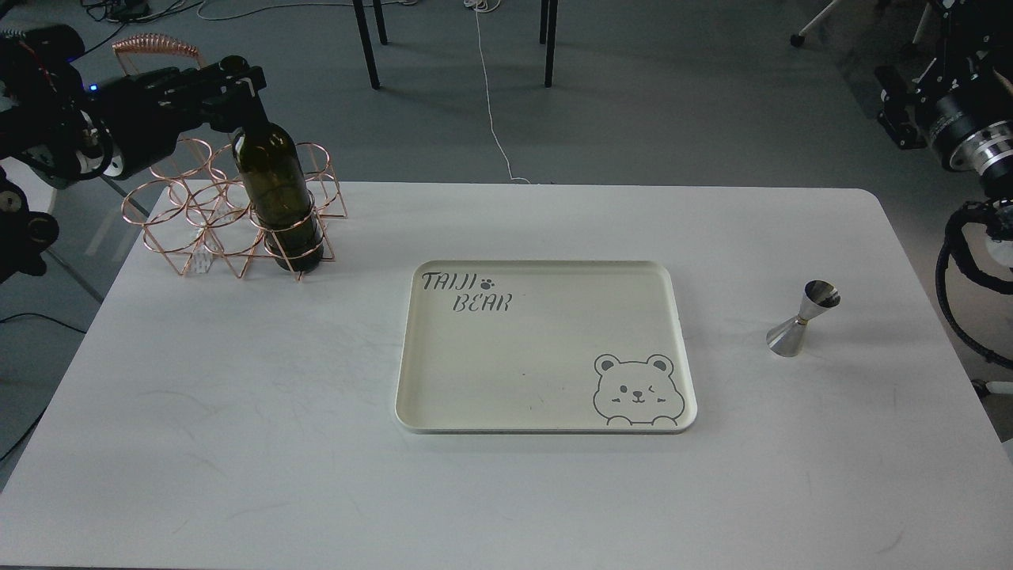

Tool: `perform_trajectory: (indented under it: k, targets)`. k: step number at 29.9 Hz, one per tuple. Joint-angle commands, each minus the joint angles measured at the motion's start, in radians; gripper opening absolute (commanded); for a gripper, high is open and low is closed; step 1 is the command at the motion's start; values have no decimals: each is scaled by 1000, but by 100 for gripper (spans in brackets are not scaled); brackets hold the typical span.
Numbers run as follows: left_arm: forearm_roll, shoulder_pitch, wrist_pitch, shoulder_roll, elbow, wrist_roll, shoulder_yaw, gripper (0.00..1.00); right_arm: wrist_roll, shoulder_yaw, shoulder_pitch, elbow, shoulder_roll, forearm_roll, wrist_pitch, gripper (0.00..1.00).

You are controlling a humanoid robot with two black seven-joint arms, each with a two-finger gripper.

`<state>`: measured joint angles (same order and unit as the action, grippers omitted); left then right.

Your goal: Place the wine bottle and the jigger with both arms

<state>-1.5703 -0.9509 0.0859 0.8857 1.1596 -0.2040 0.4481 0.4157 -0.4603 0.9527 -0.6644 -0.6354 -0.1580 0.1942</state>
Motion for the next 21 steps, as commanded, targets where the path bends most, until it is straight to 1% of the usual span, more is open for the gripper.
perform_trajectory:
  k: [1,2,3,5,9,13,17,20,21]
  targets:
    - [9,1,0,-1,0,3,3,77,0,0,0,0,0,0,1,98]
    - [25,0,-3,-1,0,1,10,87,0,0,0,-1,0,0,1,98]
    - [53,-2,-8,-1,0,3,15,92,0,0,0,0,0,0,1,98]
    - [146,-5,-21,6,-3,8,17,97,0,0,0,0,-1,0,1,98]
    - [389,-11,-37,18,-69,-9,18,98,0,-3,-2,-11,-10,2,17,98]
    - [620,-12,-38,21,-155,-11,20,98,2,-5,-5,-3,-4,2,5,99]
    - [866,-6,-29,55,-181,-11,17,98,9,-11,-8,3,-4,2,1,99]
    - [1010,6,-28,59,-186,-14,12,98,6,-15,-22,5,-7,5,1,99]
    - [1054,14,-28,58,-189,-26,14,98,6,-18,-28,6,-7,8,1,99]
